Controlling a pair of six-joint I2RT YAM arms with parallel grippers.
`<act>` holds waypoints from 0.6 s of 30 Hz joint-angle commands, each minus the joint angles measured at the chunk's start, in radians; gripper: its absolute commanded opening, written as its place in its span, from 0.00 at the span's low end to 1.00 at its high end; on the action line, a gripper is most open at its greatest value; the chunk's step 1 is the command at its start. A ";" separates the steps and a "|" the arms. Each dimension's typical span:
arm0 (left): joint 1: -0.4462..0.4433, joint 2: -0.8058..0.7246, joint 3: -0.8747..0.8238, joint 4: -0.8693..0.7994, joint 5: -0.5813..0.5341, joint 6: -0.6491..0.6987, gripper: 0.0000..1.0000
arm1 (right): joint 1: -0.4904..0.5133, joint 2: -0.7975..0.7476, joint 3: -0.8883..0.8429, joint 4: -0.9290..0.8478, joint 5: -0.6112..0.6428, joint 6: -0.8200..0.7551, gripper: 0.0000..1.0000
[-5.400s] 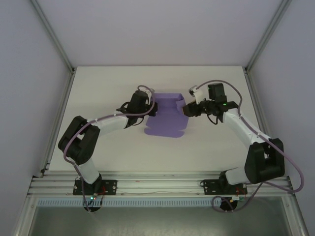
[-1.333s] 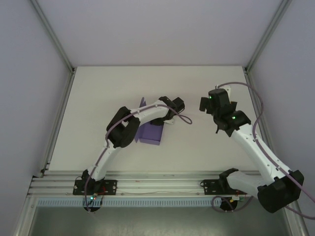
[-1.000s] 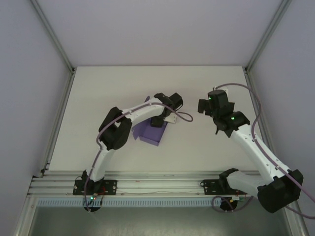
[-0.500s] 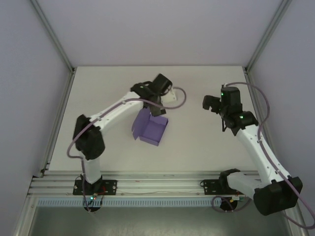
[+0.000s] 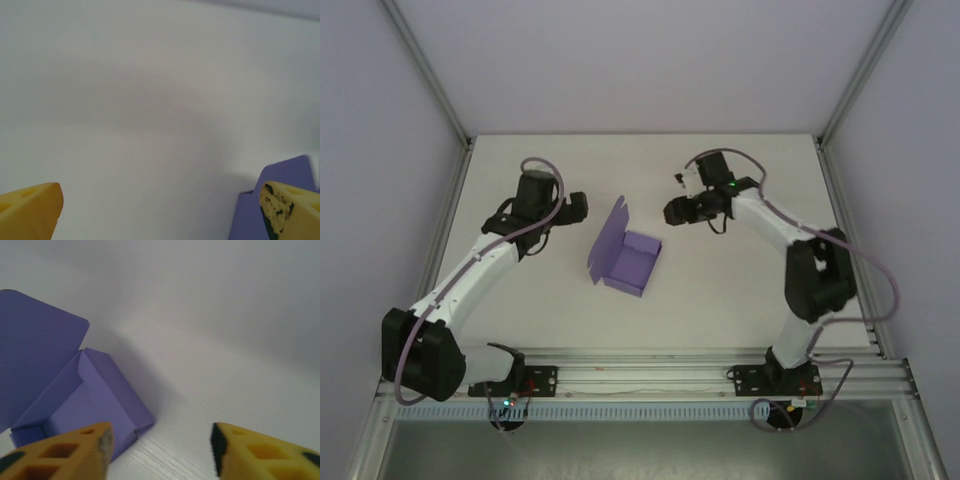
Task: Assemble paper box
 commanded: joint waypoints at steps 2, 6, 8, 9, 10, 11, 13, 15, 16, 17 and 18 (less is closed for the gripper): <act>0.055 0.041 -0.061 0.006 0.082 -0.179 1.00 | 0.053 0.128 0.123 -0.147 -0.080 -0.153 0.51; 0.081 0.098 -0.117 0.067 0.189 -0.184 1.00 | 0.073 0.226 0.204 -0.197 -0.077 -0.190 0.51; 0.081 0.116 -0.114 0.073 0.207 -0.167 1.00 | 0.078 0.257 0.240 -0.230 -0.106 -0.216 0.51; 0.080 0.122 -0.113 0.077 0.217 -0.161 1.00 | 0.079 0.264 0.247 -0.233 -0.117 -0.221 0.51; 0.081 0.126 -0.114 0.088 0.231 -0.154 1.00 | 0.083 0.267 0.249 -0.229 -0.127 -0.227 0.51; 0.081 0.127 -0.116 0.093 0.240 -0.149 1.00 | 0.087 0.270 0.246 -0.224 -0.136 -0.234 0.51; 0.081 0.132 -0.120 0.103 0.245 -0.147 1.00 | 0.097 0.281 0.249 -0.229 -0.137 -0.239 0.48; 0.081 0.138 -0.118 0.101 0.241 -0.144 1.00 | 0.105 0.298 0.264 -0.252 -0.139 -0.251 0.48; 0.081 0.141 -0.115 0.097 0.240 -0.141 1.00 | 0.108 0.307 0.271 -0.257 -0.132 -0.250 0.46; 0.081 0.143 -0.115 0.094 0.242 -0.138 1.00 | 0.110 0.316 0.273 -0.259 -0.129 -0.249 0.46; 0.081 0.144 -0.116 0.095 0.244 -0.139 1.00 | 0.110 0.321 0.276 -0.257 -0.126 -0.246 0.46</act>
